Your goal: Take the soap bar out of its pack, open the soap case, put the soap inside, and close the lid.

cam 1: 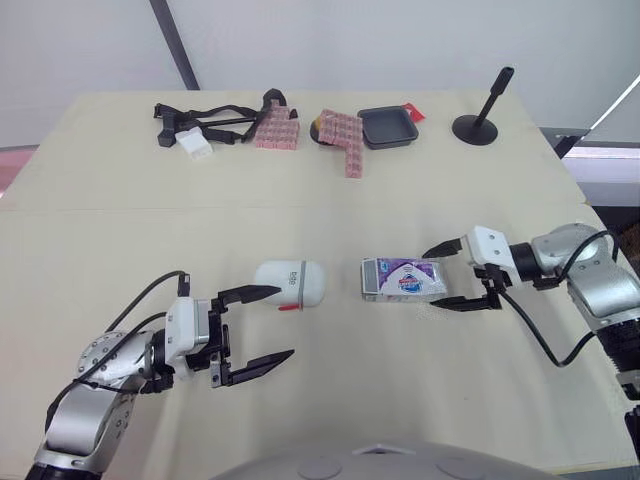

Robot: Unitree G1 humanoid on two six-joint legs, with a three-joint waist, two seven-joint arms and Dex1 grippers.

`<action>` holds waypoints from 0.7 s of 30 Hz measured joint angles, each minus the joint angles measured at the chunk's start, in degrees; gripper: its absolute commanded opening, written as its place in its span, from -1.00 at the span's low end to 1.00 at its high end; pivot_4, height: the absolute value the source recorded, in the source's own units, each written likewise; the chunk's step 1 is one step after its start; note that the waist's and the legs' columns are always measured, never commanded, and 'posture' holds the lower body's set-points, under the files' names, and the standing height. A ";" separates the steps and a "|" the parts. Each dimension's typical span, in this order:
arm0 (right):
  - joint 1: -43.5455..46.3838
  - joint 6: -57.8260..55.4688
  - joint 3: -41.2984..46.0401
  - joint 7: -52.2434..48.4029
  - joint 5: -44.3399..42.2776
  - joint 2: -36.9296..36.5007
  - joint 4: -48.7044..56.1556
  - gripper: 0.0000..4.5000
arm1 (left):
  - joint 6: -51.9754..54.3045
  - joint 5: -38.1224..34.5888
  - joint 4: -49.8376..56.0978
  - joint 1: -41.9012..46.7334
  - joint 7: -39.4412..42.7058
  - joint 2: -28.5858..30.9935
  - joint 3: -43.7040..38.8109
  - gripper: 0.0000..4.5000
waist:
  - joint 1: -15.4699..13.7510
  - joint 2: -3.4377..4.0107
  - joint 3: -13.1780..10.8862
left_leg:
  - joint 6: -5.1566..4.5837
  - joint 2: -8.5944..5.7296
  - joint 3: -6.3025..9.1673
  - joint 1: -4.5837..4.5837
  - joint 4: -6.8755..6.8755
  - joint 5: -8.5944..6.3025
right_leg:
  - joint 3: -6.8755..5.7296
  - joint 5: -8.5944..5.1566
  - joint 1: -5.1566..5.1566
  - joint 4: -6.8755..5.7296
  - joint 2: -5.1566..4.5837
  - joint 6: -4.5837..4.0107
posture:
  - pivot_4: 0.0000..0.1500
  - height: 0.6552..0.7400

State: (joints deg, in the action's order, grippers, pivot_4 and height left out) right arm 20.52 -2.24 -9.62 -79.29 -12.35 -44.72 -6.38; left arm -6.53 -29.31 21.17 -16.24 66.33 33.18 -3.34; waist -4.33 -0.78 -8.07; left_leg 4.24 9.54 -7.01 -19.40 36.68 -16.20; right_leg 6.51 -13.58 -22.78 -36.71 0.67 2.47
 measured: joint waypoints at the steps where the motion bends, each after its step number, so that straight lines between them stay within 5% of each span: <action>1: 0.04 -0.04 -0.23 0.22 0.05 0.10 0.00 1.00 | 0.16 -0.01 0.04 -0.01 -0.06 0.12 0.00 0.99 | 0.00 0.00 0.00 | 0.00 0.00 0.00 0.00 0.00 0.00 | -0.04 0.00 0.00 0.00 -0.01 0.00 | 1.00 1.00; 14: -0.01 -0.89 -0.86 1.54 0.21 0.60 0.01 1.00 | 0.84 -0.02 0.05 0.21 -0.88 0.64 0.00 0.99 | 0.04 0.00 0.00 | 0.01 0.00 0.00 0.00 0.00 0.01 | -0.24 0.01 0.00 -0.03 -0.09 -0.01 | 1.00 1.00; 21: -0.41 -1.93 -0.80 1.80 0.14 0.59 0.03 0.04 | 0.84 0.04 0.05 0.52 -1.76 0.22 0.08 1.00 | 0.04 0.00 0.00 | 0.02 0.00 0.00 0.01 0.00 0.01 | -0.29 0.01 0.00 -0.05 -0.11 -0.02 | 1.00 1.00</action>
State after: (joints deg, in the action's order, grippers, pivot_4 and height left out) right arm 20.11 -4.17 -10.43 -77.49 -12.21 -44.13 -6.35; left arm -5.69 -29.27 21.23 -15.71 64.57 33.40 -3.25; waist -4.29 -0.78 -8.07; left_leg 4.26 9.54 -7.01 -19.39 36.69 -16.19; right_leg 6.22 -13.57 -22.77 -36.76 0.56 2.44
